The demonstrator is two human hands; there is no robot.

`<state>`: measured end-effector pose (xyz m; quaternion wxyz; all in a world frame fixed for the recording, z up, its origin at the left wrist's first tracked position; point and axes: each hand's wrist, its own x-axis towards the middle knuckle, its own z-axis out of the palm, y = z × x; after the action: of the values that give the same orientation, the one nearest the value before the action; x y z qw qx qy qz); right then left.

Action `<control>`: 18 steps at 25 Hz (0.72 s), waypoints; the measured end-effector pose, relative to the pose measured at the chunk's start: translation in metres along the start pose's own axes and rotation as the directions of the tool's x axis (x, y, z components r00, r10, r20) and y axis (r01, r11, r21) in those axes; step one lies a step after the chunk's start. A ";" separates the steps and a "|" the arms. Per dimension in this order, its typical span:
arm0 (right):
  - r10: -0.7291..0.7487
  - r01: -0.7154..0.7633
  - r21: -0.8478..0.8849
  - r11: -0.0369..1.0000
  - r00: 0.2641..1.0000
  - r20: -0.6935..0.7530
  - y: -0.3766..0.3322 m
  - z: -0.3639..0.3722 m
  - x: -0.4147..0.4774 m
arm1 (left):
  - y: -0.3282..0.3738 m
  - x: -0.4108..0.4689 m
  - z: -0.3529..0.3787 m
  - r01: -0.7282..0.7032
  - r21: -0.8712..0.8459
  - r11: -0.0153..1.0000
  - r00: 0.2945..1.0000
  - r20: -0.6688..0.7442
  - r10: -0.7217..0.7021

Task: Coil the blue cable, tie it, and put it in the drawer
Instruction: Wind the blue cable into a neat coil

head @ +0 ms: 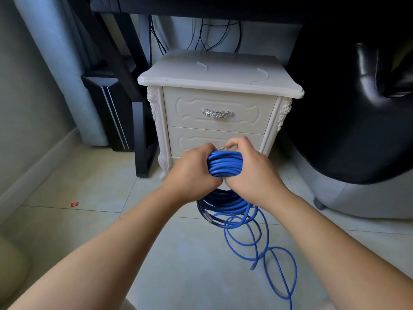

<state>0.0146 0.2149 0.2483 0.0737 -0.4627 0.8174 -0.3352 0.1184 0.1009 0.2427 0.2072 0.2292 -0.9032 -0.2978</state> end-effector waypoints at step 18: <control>0.033 -0.299 0.882 0.364 0.951 0.308 0.014 -0.010 0.006 | -0.002 0.009 -0.012 0.197 -0.888 0.415 0.868 -0.038 -0.495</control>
<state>-0.0028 0.2192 0.2486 0.4488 -0.2942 0.5201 -0.6645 0.1177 0.0893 0.2525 0.3583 0.3193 -0.5202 -0.7064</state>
